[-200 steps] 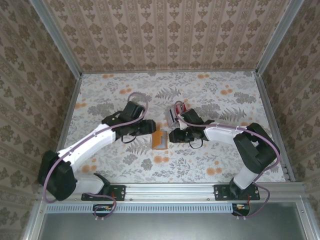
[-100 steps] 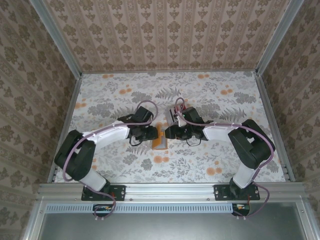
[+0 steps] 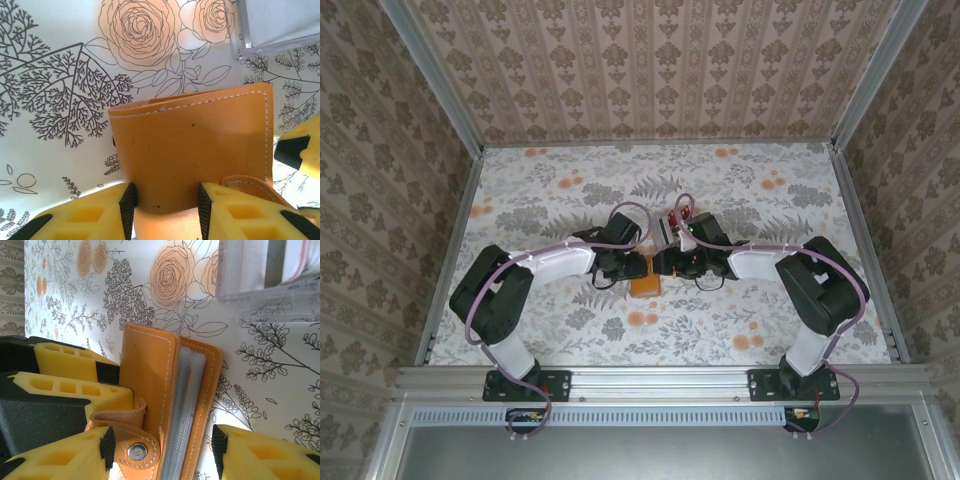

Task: Put the credit cards into the card holder

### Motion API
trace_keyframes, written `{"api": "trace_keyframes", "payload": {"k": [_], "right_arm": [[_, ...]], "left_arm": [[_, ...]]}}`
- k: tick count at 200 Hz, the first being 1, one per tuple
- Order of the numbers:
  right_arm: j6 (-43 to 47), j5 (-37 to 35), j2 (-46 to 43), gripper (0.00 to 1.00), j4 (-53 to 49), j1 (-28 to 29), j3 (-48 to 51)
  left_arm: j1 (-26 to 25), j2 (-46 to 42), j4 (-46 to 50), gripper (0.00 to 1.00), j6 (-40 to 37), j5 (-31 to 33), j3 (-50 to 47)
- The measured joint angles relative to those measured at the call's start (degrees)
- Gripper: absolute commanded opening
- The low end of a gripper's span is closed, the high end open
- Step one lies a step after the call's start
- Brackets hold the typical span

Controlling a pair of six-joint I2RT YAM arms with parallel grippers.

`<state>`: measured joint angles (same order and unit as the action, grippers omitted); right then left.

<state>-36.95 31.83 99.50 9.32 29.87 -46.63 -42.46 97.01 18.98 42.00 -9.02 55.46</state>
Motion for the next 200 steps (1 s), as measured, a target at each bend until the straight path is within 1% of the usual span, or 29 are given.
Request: {"api": "trace_keyframes", "payload": {"k": [14,24,41,63,92,130,156,200], "right_arm": [[-0.7,-0.1,-0.1,0.57,0.8,-0.5,0.3],[-1.0,-0.3,-0.4,0.59,0.7,-1.1,0.8],[-1.7,-1.6,-1.3,0.63,-1.3,-2.3,1.1],[-2.3,-2.1,-1.8,0.64,-3.8,-2.7,0.9],[-2.6,-3.6,-1.4,0.65,-7.4,-0.7,0.0],[-3.6,-6.7,0.4,0.67,-12.0,2.0,-3.8],[-5.9,-7.0,1.4,0.67,-11.0,2.9,-4.3],[-10.8,-6.5,3.6,0.66,-5.8,4.4,-5.0]], "left_arm": [[0.0,0.0,-0.2,0.39,0.0,0.0,-0.1],[0.0,0.0,-0.2,0.39,0.0,0.0,-0.1],[0.0,0.0,-0.2,0.39,0.0,0.0,-0.1],[-0.1,0.5,-1.2,0.37,0.0,-0.3,0.0],[-0.3,1.4,-3.7,0.33,0.0,-0.8,0.0],[-0.2,0.4,-6.3,0.26,0.4,-0.7,-2.1],[0.0,-0.4,-9.6,0.22,1.0,-0.7,-4.7],[1.8,-2.6,-16.6,0.21,2.9,-1.5,-10.3]]}}
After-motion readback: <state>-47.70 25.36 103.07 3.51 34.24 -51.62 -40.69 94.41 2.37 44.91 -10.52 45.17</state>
